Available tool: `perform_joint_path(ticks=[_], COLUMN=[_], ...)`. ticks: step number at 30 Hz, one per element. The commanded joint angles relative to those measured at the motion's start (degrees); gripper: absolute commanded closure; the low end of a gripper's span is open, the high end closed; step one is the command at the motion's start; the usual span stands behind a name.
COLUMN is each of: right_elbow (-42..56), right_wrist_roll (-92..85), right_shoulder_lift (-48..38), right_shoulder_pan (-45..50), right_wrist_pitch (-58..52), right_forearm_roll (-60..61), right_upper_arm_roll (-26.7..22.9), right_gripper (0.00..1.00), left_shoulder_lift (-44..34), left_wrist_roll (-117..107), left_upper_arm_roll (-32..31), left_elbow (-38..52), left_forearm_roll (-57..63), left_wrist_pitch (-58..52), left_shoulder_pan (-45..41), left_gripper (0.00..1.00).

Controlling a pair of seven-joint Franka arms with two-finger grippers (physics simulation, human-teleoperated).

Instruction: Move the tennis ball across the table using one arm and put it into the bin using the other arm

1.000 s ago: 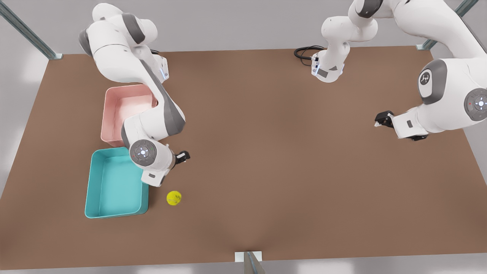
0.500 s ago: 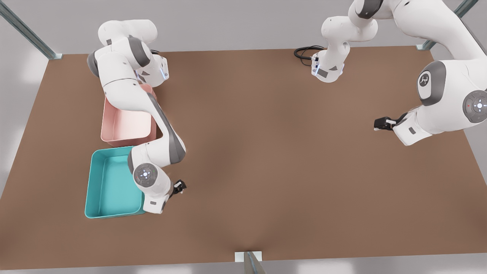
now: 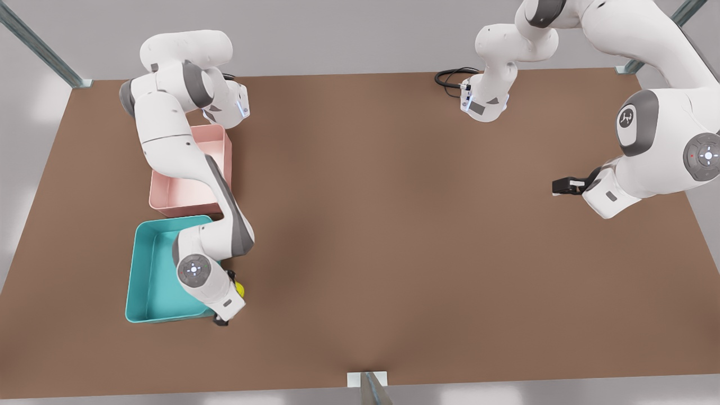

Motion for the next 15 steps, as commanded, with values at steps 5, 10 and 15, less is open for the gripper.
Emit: perform_joint_path(ticks=[5, 10, 15], right_elbow=[-9.1, -13.1, -13.6], right_wrist_roll=[-44.1, -37.2, -32.8], right_shoulder_lift=[-3.5, -5.5, -5.1], right_shoulder_pan=[-1.2, -1.8, -1.6], right_wrist_pitch=[9.6, 11.6, 12.6], right_forearm_roll=[0.4, 0.8, 0.9], right_upper_arm_roll=[-0.3, -0.7, -0.7], right_gripper=[0.0, 0.0, 0.0], left_shoulder_lift=[-0.1, 0.1, 0.1], left_wrist_roll=[-5.3, -5.3, -5.3], left_upper_arm_roll=[0.0, 0.0, 0.0], left_elbow=[0.0, 0.1, 0.1], left_forearm_roll=[0.0, 0.0, 0.0], left_wrist_pitch=[0.0, 0.0, 0.0], left_shoulder_pan=[0.1, 0.0, 0.0], left_gripper=[0.0, 0.0, 0.0])
